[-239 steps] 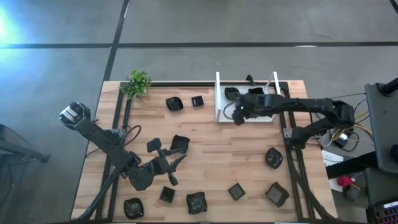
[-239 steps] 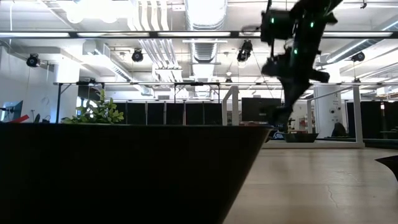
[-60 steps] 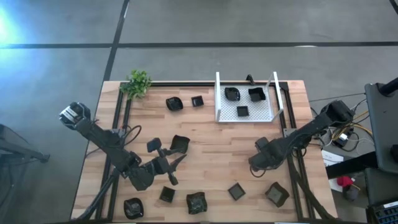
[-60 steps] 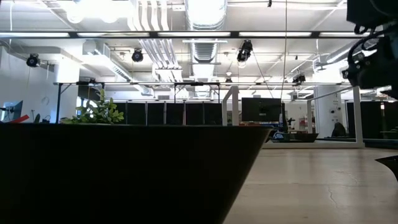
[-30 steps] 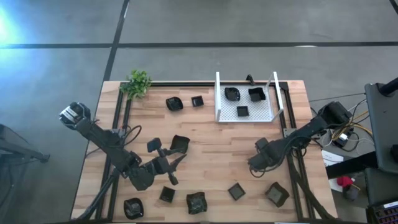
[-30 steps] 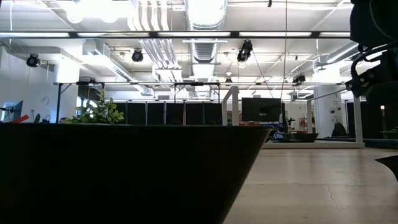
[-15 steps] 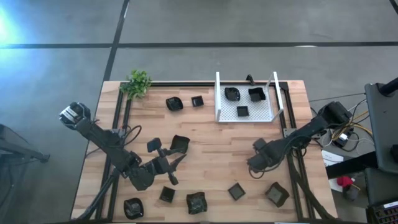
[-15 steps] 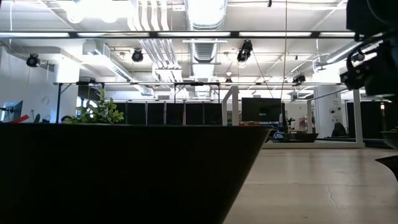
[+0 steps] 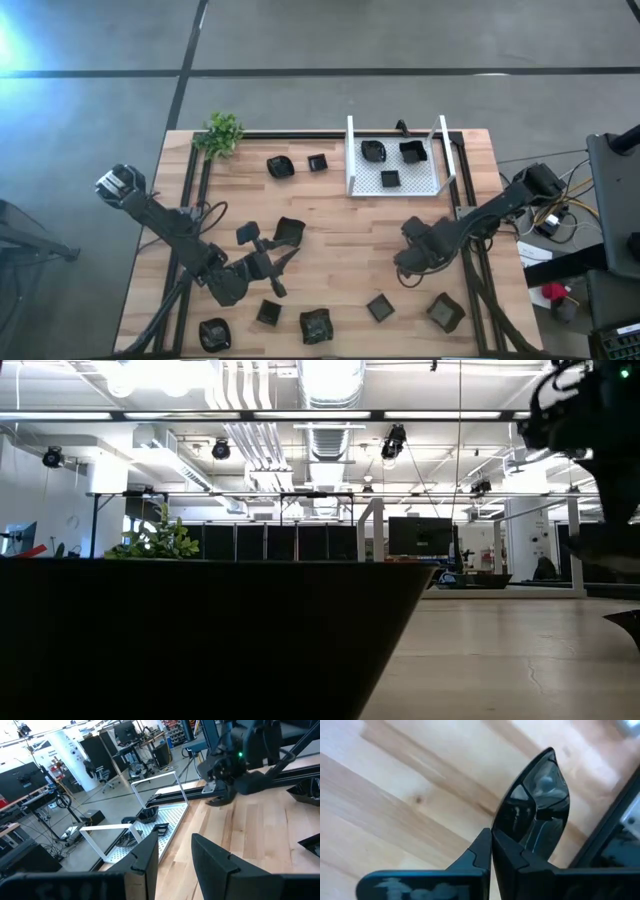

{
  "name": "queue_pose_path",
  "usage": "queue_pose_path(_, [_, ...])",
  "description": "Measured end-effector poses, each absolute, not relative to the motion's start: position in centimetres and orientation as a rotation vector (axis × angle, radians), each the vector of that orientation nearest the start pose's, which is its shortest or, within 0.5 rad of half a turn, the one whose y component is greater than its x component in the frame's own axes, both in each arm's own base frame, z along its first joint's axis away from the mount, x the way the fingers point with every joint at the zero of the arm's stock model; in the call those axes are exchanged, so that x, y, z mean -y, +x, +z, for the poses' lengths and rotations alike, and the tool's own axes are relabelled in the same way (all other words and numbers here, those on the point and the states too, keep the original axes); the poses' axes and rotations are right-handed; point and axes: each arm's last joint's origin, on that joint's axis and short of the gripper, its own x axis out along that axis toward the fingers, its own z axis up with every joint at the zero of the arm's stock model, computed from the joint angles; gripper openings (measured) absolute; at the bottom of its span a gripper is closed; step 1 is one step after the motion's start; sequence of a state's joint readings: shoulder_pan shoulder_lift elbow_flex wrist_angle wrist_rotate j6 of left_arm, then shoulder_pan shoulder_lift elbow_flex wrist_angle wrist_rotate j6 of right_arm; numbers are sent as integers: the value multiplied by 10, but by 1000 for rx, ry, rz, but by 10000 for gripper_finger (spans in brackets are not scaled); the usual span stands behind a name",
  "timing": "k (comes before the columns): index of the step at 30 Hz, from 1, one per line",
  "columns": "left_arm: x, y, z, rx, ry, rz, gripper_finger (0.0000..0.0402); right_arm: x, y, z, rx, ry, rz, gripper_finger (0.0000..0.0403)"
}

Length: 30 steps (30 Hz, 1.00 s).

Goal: Pick & Place Mini shaped plates
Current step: Stack the leaf shaped plate on top of the other leaf shaped plate on the shelf

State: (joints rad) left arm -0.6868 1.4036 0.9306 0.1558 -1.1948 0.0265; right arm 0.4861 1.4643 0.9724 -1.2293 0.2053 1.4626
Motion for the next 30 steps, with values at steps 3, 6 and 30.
queue_pose_path(3, [167,246,281,-196,285,502,113,-97,203,221,-1298,502,-939,8])
queue_pose_path(6, [166,246,281,-196,285,503,113,-91,207,235,-1233,451,-974,8])
queue_pose_path(30, [166,246,281,-196,284,504,113,55,257,269,-1152,284,-899,8])
